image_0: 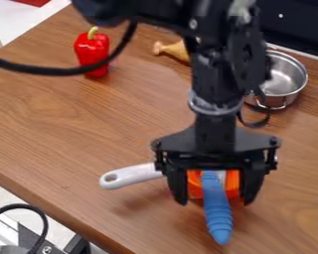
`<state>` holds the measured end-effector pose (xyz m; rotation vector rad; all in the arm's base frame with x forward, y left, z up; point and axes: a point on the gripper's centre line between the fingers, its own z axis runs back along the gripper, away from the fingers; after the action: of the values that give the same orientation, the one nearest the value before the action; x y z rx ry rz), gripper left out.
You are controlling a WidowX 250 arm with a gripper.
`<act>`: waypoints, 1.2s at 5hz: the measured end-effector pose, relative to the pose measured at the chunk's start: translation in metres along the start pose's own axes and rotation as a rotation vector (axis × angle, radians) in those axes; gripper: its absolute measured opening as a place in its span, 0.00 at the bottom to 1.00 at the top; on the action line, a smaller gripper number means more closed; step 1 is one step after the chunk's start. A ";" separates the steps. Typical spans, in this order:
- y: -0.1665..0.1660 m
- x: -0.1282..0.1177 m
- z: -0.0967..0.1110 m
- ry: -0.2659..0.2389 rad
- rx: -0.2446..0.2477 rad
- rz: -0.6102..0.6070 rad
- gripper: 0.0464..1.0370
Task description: Moved the blue fork object to the silver pot
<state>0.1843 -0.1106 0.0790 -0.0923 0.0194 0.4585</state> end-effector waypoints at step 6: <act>0.003 0.010 0.003 0.170 0.087 0.034 0.36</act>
<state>0.1919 -0.1036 0.0811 -0.0450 0.2079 0.4822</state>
